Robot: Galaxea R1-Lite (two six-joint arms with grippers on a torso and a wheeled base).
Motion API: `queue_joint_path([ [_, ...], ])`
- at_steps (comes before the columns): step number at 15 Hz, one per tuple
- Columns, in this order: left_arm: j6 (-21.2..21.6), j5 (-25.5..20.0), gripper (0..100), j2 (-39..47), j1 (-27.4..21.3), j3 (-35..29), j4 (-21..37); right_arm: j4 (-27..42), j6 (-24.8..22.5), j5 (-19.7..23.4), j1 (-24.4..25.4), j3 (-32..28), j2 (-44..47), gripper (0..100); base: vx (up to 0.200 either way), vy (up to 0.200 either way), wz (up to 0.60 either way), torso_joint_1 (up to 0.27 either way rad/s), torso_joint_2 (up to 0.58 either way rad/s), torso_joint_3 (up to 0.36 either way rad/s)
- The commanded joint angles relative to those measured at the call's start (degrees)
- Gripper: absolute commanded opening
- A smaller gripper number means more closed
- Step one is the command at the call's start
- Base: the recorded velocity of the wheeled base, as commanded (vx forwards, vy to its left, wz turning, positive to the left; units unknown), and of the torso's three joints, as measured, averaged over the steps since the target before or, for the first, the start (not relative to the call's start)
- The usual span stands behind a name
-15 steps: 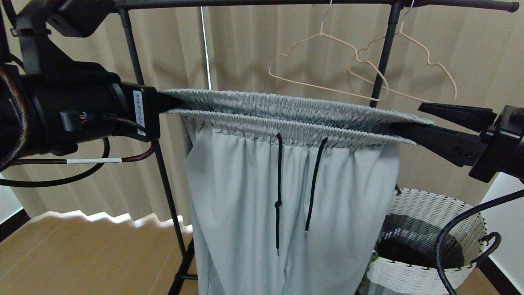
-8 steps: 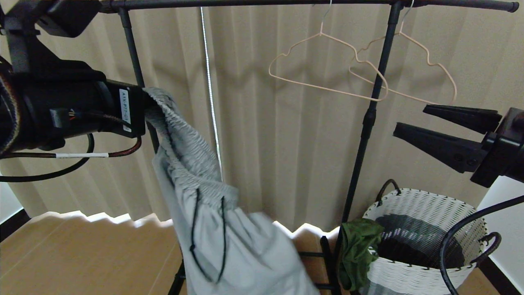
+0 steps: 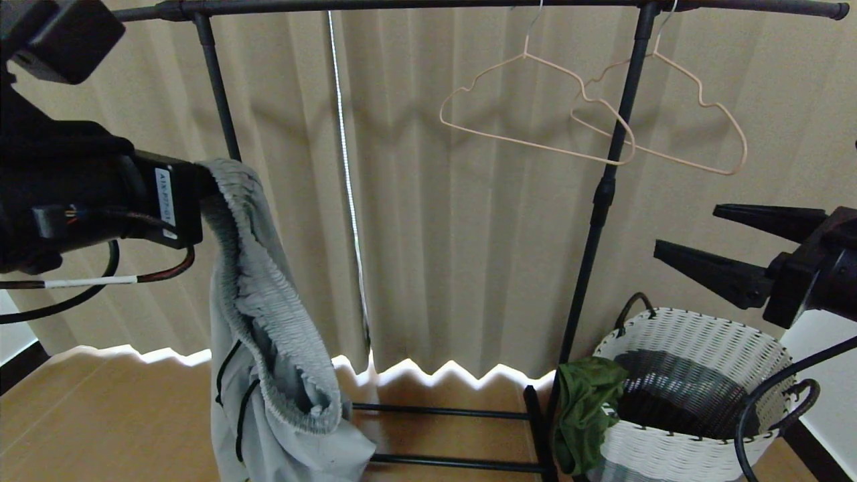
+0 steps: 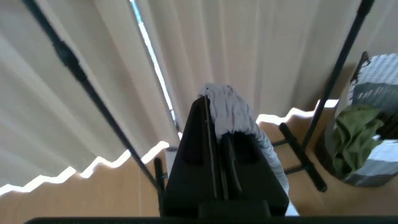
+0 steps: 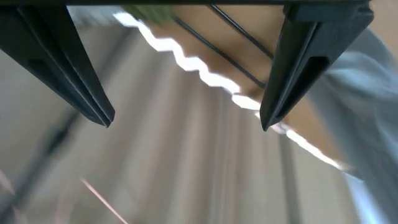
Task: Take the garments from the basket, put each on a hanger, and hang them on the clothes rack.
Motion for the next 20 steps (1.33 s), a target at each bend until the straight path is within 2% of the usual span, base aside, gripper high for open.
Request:
queue_joint_path([
  [1, 0.45, -0.08, 0, -5.97, 2.93, 4.89, -0.02, 0.27, -0.56, -4.21, -2.44, 1.26, -1.31, 100, 0.0, 0.0, 0.0, 0.0, 0.0, 0.0],
  [4, 0.54, -0.52, 0, -9.31, 4.08, 8.67, -0.02, -0.7, -0.65, -11.77, -3.14, 3.28, -2.01, 100, 0.0, 0.0, 0.0, 0.0, 0.0, 0.0],
  [5, 0.63, -0.52, 0, -9.75, 4.43, 9.46, -0.02, -0.7, -1.27, -12.74, -4.11, 3.46, -2.01, 100, 0.0, 0.0, 0.0, 0.0, 0.0, 0.0],
  [6, 0.98, -0.43, 0, -10.63, 4.52, 10.61, -0.02, -0.78, -2.67, -13.09, -5.87, 3.81, -2.19, 100, 0.0, 0.0, 0.0, 0.0, 0.0, 0.0],
  [9, 0.63, -0.52, 0, -12.83, 4.69, 12.19, -0.2, -0.96, -2.94, -13.0, -8.86, 5.22, -2.72, 100, 0.0, 0.0, 0.0, 0.0, 0.0, 0.0],
  [12, 0.89, -0.61, 0, -13.53, 4.6, 13.33, -0.38, -1.75, -3.9, -13.09, -9.3, 7.33, -5.27, 100, 0.0, 0.0, 0.0, 0.0, 0.0, 0.0],
  [16, 0.98, -0.61, 0, -13.35, 4.6, 13.15, -0.46, -1.93, -8.91, -13.18, -12.2, 9.17, -5.88, 100, 0.0, 0.0, 0.0, 0.0, 0.0, 0.0],
  [20, 1.07, -0.61, 0, -13.27, 4.6, 13.51, -0.38, -4.83, -9.09, -13.0, -12.81, 9.61, -5.97, 100, 0.0, 0.0, 0.0, 0.0, 0.0, 0.0],
])
